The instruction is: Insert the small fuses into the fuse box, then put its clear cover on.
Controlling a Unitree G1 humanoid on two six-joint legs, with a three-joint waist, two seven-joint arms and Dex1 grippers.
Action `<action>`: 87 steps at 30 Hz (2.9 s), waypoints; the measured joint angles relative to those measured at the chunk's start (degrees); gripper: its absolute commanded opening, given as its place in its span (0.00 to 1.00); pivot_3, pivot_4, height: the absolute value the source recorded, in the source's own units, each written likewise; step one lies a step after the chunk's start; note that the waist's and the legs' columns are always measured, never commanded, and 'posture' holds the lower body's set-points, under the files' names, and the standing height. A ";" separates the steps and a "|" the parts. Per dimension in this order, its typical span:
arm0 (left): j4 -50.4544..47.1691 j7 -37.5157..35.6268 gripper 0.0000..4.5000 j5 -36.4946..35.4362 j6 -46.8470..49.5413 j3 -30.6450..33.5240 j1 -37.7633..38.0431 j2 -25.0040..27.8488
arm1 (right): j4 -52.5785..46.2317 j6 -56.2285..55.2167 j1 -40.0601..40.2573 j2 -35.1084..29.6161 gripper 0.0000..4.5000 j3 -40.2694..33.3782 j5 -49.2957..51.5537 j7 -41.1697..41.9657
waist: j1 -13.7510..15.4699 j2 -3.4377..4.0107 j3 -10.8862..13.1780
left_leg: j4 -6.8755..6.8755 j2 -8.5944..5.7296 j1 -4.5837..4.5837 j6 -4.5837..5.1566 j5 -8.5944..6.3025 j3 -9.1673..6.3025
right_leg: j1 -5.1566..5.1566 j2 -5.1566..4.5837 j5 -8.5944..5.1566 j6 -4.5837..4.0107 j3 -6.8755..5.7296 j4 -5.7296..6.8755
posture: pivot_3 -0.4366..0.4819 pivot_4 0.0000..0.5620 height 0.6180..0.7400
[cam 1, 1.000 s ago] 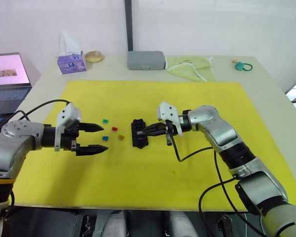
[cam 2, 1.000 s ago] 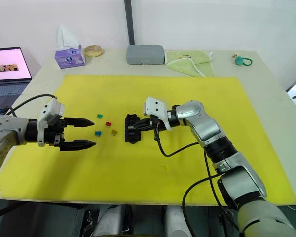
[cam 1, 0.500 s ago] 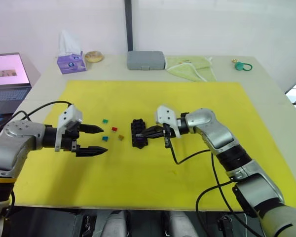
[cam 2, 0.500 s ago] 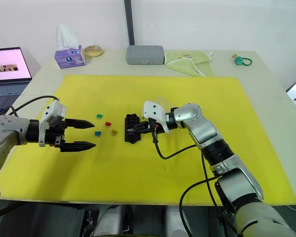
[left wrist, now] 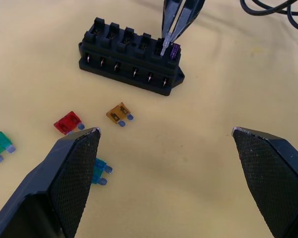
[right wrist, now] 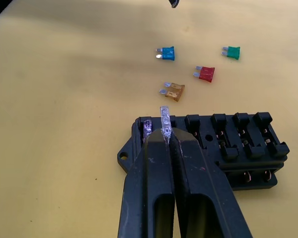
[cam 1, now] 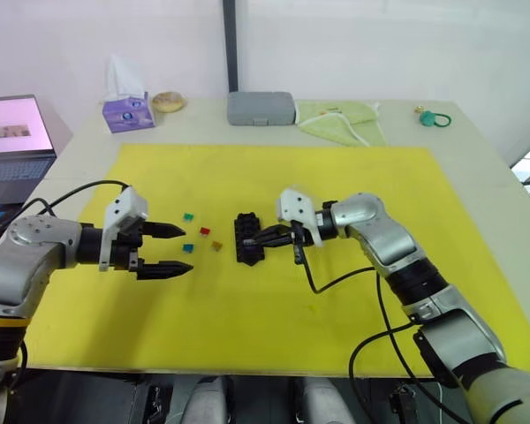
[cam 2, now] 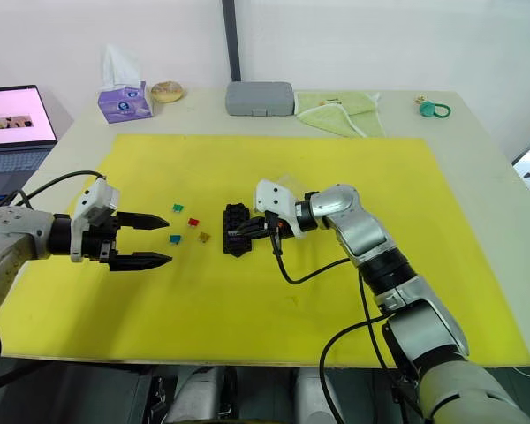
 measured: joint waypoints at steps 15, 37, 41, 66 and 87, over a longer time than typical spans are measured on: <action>0.04 0.40 0.99 0.54 -0.06 -0.51 -0.06 -0.96 | -0.20 2.12 -0.09 0.02 0.00 -0.40 0.33 0.03 | 0.02 0.00 0.00 | 0.00 0.00 0.05 -0.01 0.01 0.02 | 0.05 0.00 0.00 0.00 0.00 0.00 | 0.48 0.27 0.97; 0.33 0.65 0.99 1.08 -0.21 -0.76 -0.18 -1.49 | -1.22 3.44 -0.11 0.28 0.00 -0.22 -0.82 -1.23 | -0.08 0.00 -0.01 | 0.00 0.00 0.08 -0.02 0.01 0.01 | 0.06 0.01 0.00 0.00 0.00 0.04 | 0.48 0.27 0.97; 0.32 0.82 0.99 1.09 -0.21 -0.77 -0.18 -1.84 | -1.21 3.45 -0.59 0.52 0.00 -0.15 -1.74 -1.42 | -0.10 0.00 -0.01 | 0.00 0.00 0.08 -0.02 0.01 0.01 | 0.06 0.01 0.00 0.00 0.00 0.04 | 0.48 0.27 0.97; 0.26 1.93 1.00 1.06 -0.17 -0.82 -0.11 -2.99 | -0.11 7.34 -2.77 1.21 0.76 -0.16 -4.56 -2.66 | -0.10 0.00 -0.03 | 0.00 -0.01 0.10 -0.03 0.02 0.01 | 0.07 0.01 0.00 0.00 0.00 0.05 | 0.48 0.27 0.97; 0.30 2.17 1.00 1.08 -0.17 -0.82 -0.11 -3.05 | -0.54 18.98 -0.82 1.22 0.76 -7.06 2.02 -4.26 | 0.01 0.00 -0.03 | 0.00 -0.01 0.09 -0.03 0.02 0.03 | 0.07 0.01 0.00 0.00 0.00 0.05 | 0.48 0.27 0.97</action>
